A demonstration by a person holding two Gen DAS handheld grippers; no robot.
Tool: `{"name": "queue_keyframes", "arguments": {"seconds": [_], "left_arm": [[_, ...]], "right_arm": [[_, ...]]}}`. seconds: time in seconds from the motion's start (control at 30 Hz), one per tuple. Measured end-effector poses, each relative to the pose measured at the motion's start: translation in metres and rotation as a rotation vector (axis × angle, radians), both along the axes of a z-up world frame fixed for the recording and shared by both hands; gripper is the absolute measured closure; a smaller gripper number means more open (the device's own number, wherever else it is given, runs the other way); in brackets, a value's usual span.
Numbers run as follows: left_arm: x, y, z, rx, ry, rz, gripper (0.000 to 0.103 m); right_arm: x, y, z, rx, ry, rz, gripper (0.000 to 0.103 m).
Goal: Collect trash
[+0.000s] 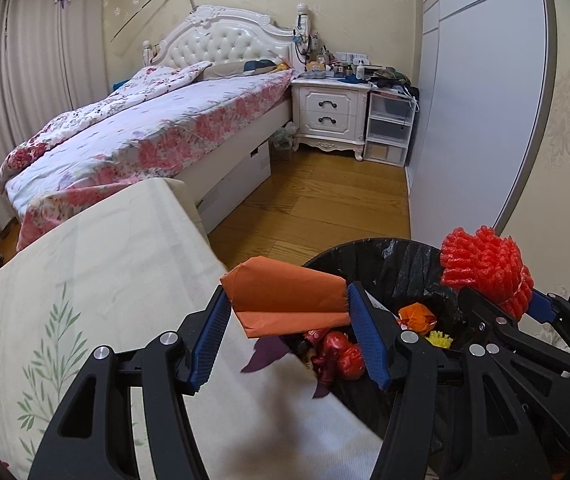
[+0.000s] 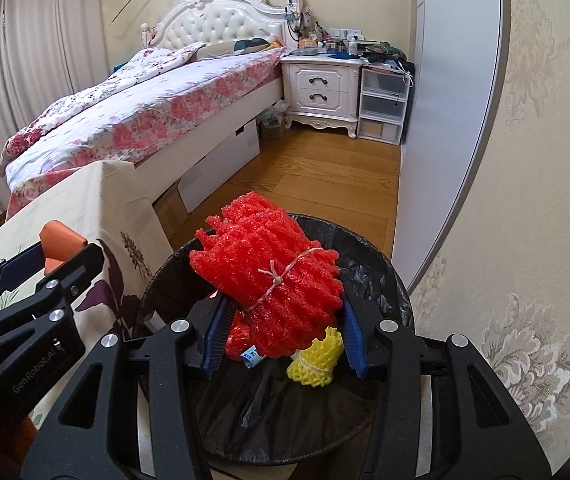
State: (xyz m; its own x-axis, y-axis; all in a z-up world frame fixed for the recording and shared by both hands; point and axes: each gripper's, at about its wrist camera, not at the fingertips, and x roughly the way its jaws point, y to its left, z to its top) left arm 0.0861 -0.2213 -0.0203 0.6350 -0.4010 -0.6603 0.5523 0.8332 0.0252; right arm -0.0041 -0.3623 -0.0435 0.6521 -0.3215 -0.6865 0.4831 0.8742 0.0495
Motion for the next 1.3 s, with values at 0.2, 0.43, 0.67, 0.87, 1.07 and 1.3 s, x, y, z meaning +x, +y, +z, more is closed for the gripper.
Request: {"name": "queue_keyframes", "arguments": {"seconds": [0.2, 0.43, 0.67, 0.87, 1.07, 1.3], "left_arm": [[0.010, -0.013, -0.010, 0.025, 0.008, -0.008, 0.044], [0.014, -0.023, -0.009, 0.042, -0.002, -0.016, 0.044], [0.019, -0.022, -0.011, 0.041, 0.024, -0.004, 0.033], [0.019, -0.022, -0.011, 0.045, 0.026, 0.011, 0.029], [0.020, -0.021, -0.011, 0.048, 0.022, 0.018, 0.027], [0.020, -0.017, -0.009, 0.046, 0.011, 0.044, 0.026]], "right_arm": [[0.004, -0.008, -0.008, 0.012, 0.009, -0.018, 0.056], [0.009, -0.014, -0.011, 0.018, 0.014, -0.029, 0.053], [0.010, -0.018, -0.013, 0.017, 0.016, -0.038, 0.048], [0.012, -0.020, -0.012, 0.011, 0.017, -0.048, 0.042], [0.010, -0.021, -0.010, -0.002, 0.015, -0.059, 0.040], [0.009, -0.020, -0.007, -0.023, 0.015, -0.075, 0.037]]}}
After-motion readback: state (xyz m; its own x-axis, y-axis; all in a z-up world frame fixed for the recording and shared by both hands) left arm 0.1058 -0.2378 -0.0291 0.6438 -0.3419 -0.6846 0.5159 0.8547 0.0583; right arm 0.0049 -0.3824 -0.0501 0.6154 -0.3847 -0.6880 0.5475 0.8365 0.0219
